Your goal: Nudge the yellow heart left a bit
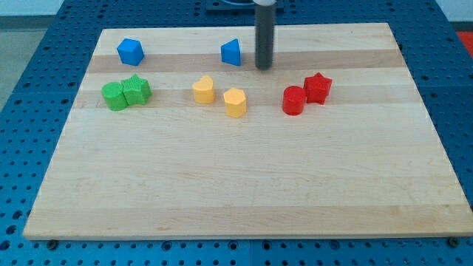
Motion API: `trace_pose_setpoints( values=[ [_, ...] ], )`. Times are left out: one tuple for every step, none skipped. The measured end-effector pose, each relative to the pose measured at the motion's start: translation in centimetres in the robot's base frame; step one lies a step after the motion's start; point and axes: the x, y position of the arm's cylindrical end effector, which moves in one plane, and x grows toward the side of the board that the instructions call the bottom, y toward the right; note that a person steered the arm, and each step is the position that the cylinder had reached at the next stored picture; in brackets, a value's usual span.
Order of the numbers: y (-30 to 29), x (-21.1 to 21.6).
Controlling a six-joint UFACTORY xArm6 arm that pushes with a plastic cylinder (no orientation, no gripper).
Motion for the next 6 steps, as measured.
trace_pose_setpoints(
  values=[
    [0.0,2.5],
    [-5.3,2.2],
    [-8.2,2.2],
    [-10.1,2.1],
    [-10.3,-0.4],
    [-8.8,-0.5]
  ],
)
